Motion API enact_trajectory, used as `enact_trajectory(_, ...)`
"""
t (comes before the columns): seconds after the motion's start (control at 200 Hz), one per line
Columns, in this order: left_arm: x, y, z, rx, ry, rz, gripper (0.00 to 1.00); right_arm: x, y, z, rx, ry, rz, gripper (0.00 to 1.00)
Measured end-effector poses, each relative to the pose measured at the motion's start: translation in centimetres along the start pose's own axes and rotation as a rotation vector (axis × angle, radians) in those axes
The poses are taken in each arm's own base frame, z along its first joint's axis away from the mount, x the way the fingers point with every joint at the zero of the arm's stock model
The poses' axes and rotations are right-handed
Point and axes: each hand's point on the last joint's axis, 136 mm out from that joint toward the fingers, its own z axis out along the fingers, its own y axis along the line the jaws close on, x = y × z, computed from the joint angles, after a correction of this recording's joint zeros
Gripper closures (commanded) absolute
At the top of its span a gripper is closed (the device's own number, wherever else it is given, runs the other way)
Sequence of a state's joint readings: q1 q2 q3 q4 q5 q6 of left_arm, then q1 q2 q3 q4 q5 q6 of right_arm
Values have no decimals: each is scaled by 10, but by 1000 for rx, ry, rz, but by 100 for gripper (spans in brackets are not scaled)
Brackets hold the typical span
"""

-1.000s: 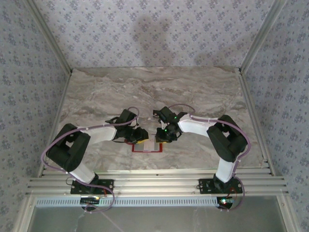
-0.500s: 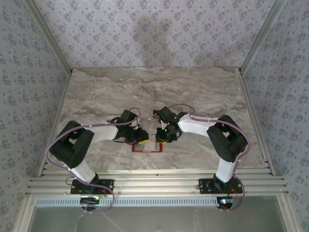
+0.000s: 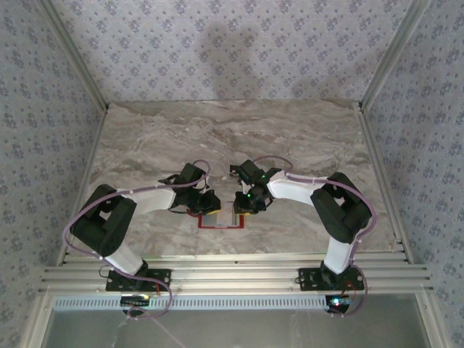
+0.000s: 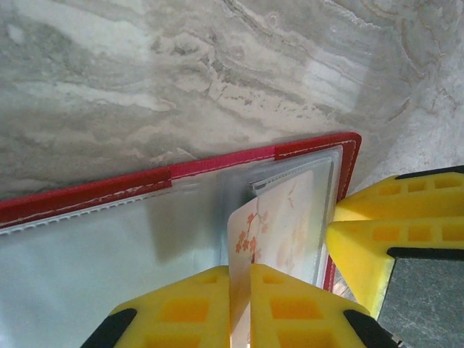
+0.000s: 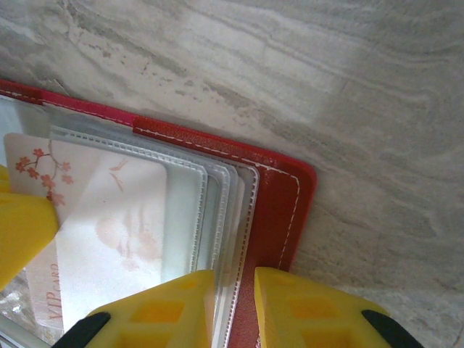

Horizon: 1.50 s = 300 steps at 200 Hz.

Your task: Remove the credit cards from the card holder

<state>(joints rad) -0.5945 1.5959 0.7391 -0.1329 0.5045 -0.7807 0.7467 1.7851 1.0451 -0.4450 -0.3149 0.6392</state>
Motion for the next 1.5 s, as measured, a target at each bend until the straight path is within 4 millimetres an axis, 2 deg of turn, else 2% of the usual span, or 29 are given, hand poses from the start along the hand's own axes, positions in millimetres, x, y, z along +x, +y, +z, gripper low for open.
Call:
enact_trajectory(0.35,2,2,-1,-13,8,5,88,-1,3,-1,-10,-1,-2,57)
enact_trajectory(0.485,2,2,-1,-12,8,5,88,-2,5,-2,-12,-3,-5,54)
enact_trajectory(1.214,0,1,6,5,17,4,87,0,-1,0,189,-21,-55,55)
enact_trajectory(1.499,0,-1,6,16,18,10,88,0,-2,-1,219,-20,-66,65)
